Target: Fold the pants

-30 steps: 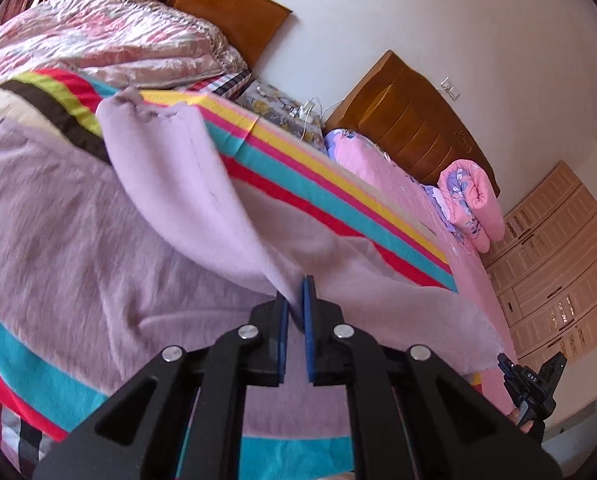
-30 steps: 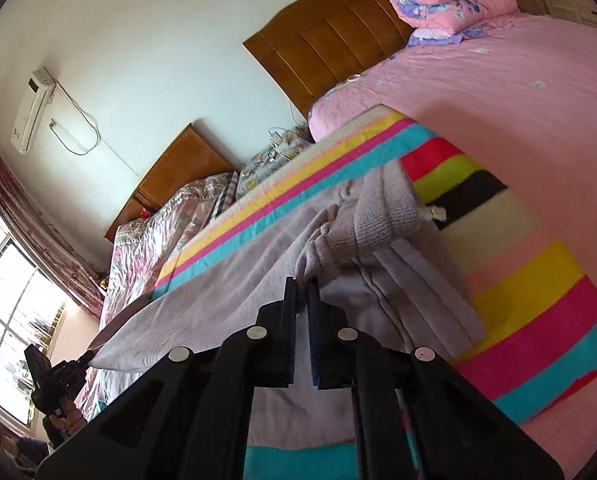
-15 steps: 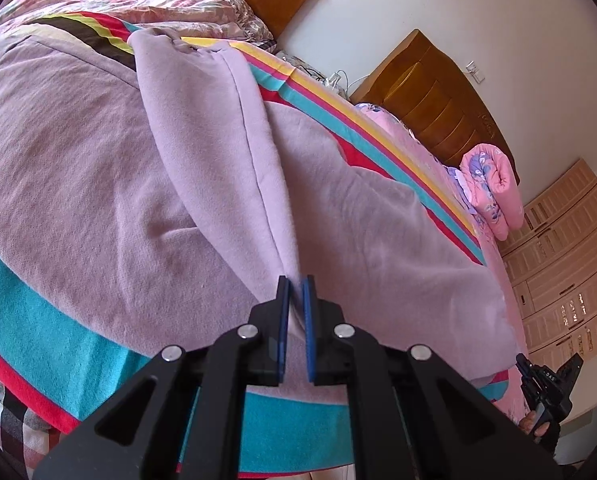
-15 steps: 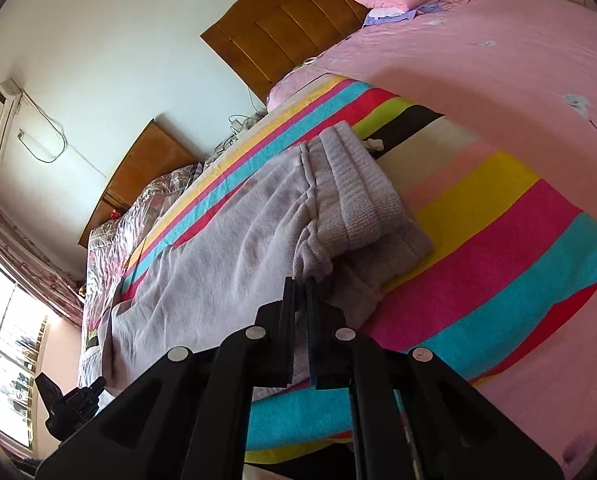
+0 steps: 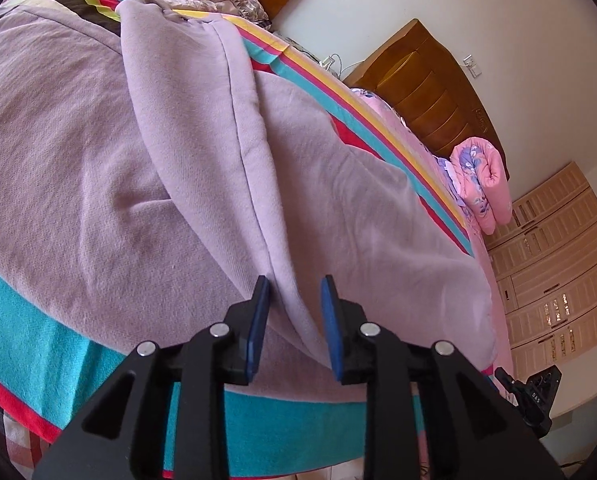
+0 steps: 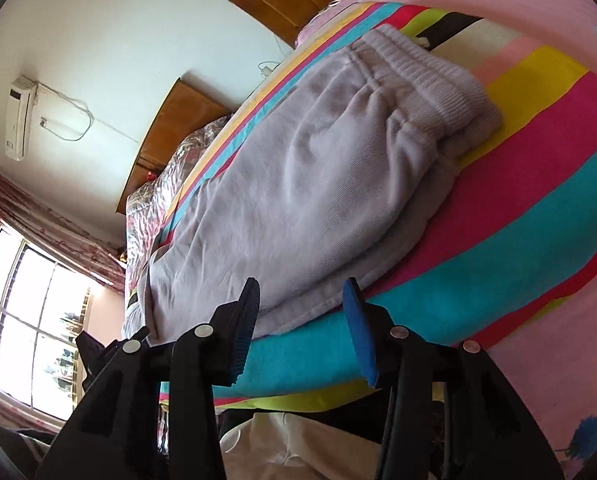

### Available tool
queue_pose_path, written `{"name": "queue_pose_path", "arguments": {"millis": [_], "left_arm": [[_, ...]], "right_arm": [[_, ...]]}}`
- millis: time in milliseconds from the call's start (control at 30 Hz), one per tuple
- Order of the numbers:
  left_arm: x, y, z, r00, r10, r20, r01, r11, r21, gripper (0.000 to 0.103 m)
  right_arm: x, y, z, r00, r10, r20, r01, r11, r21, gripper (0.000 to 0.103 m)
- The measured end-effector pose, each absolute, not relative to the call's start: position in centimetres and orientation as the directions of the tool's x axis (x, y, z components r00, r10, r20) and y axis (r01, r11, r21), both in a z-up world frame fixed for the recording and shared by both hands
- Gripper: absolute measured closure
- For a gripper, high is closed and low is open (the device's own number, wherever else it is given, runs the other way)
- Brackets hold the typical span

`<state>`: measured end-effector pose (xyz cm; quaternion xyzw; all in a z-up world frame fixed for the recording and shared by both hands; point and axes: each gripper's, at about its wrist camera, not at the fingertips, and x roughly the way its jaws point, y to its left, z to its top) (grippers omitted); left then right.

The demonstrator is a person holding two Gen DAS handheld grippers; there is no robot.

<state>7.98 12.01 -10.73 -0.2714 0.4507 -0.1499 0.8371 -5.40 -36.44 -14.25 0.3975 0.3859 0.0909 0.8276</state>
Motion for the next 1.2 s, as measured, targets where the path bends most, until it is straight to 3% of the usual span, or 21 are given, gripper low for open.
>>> {"name": "queue_pose_path", "arguments": {"millis": [100,500,600,633,667,700,833,1000,1200], "left_arm": [[8.1,11.9,-10.7,0.543,-0.498,-0.676,0.006,0.808,-0.590,0.077],[7.8,11.8,-10.6,0.537,-0.503,-0.677,0.034,0.815,-0.579,0.077],[8.1,11.2,-10.9,0.531,-0.477,-0.701,0.038,0.840,-0.542,0.078],[8.1,11.1,-10.9,0.538,-0.455,-0.710,0.037,0.854,-0.520,0.092],[8.0,10.9,-10.6,0.543,-0.439,-0.715,0.046,0.866,-0.497,0.098],[7.8,10.9,-10.2,0.557,-0.431,-0.710,0.058,0.873,-0.484,0.098],[6.6,11.3,-7.9,0.609,-0.406,-0.681,0.081,0.886,-0.456,0.098],[6.7,11.5,-10.8,0.550,-0.379,-0.744,0.038,0.901,-0.431,0.098],[5.9,11.6,-10.8,0.557,-0.367,-0.745,0.059,0.912,-0.406,0.098]], "right_arm": [[-4.0,-34.3,-15.5,0.639,0.524,-0.563,0.143,0.638,0.757,0.059],[-2.7,-33.3,-13.8,0.652,0.478,-0.588,0.139,0.687,0.714,0.063],[-2.2,-33.3,-14.7,0.648,0.449,-0.615,0.175,0.698,0.694,0.085],[-2.4,-33.3,-14.7,0.653,0.442,-0.615,0.174,0.703,0.689,0.089],[-2.6,-33.1,-14.2,0.659,0.431,-0.616,0.164,0.717,0.677,0.090],[-2.9,-32.9,-13.4,0.670,0.418,-0.614,0.148,0.734,0.662,0.092],[-3.6,-33.0,-10.5,0.703,0.401,-0.587,0.100,0.762,0.640,0.092],[-2.9,-33.0,-14.0,0.636,0.410,-0.653,0.155,0.762,0.629,0.093],[-2.6,-33.3,-13.7,0.612,0.418,-0.671,0.144,0.775,0.615,0.093]]}}
